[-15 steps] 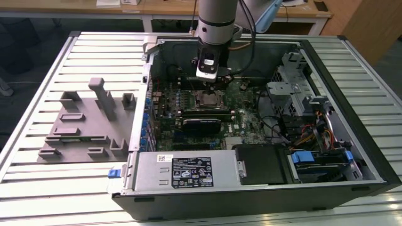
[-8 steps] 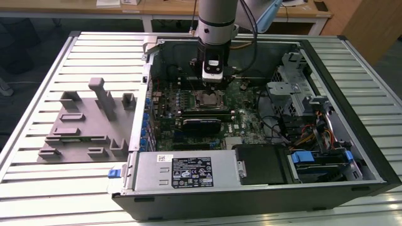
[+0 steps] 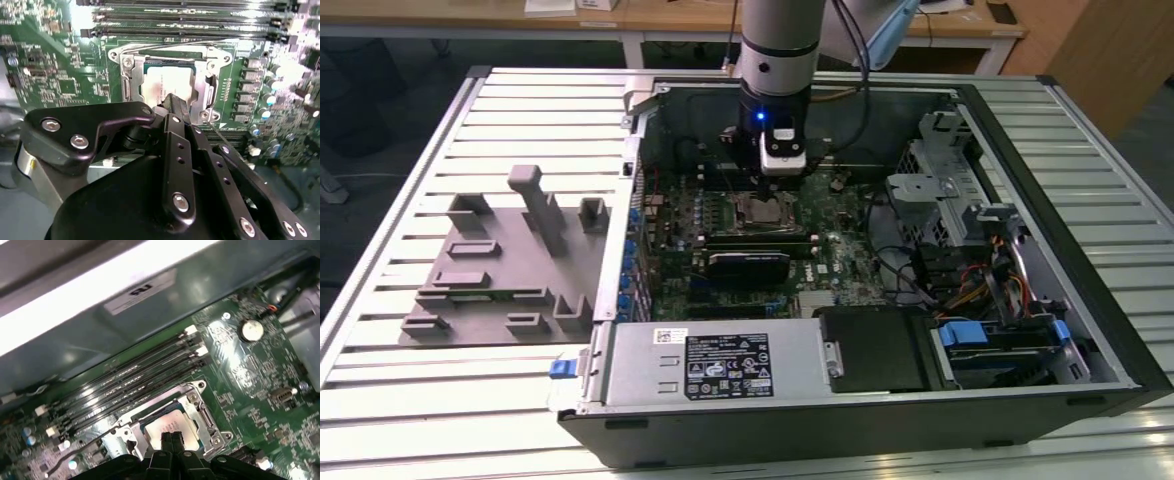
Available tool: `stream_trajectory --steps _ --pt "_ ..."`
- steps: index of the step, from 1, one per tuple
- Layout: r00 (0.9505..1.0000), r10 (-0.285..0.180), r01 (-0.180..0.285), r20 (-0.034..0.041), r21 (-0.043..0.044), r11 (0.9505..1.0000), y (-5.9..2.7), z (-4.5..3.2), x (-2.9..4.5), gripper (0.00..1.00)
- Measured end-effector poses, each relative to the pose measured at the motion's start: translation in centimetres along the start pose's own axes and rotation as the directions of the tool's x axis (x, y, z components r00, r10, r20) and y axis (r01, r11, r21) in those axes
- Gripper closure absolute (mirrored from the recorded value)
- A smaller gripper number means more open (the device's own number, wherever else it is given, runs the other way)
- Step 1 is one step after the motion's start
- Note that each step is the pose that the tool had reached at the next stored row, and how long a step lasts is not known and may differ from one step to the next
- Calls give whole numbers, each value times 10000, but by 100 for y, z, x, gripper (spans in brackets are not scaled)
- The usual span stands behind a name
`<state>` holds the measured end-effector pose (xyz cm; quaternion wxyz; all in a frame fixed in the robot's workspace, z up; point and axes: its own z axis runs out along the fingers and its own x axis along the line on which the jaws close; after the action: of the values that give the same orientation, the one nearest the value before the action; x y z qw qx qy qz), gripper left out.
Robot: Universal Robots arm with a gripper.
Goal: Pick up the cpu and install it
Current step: 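Close the cpu cover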
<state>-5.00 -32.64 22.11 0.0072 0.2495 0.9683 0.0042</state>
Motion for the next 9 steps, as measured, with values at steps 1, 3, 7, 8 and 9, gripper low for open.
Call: stream_trajectory --steps 1,3,7,8,9 --pt "9998 -178 178 -2 -2 9998 0 0 0 89" --pt "9985 -538 538 -6 -6 9985 0 1 0 89" --pt "9920 -1266 1266 -14 -16 9920 0 3 0 89" --pt "9895 -1442 1442 -16 -19 9895 0 4 0 89" --pt "9868 -1621 1621 -17 -21 9868 0 4 0 89"
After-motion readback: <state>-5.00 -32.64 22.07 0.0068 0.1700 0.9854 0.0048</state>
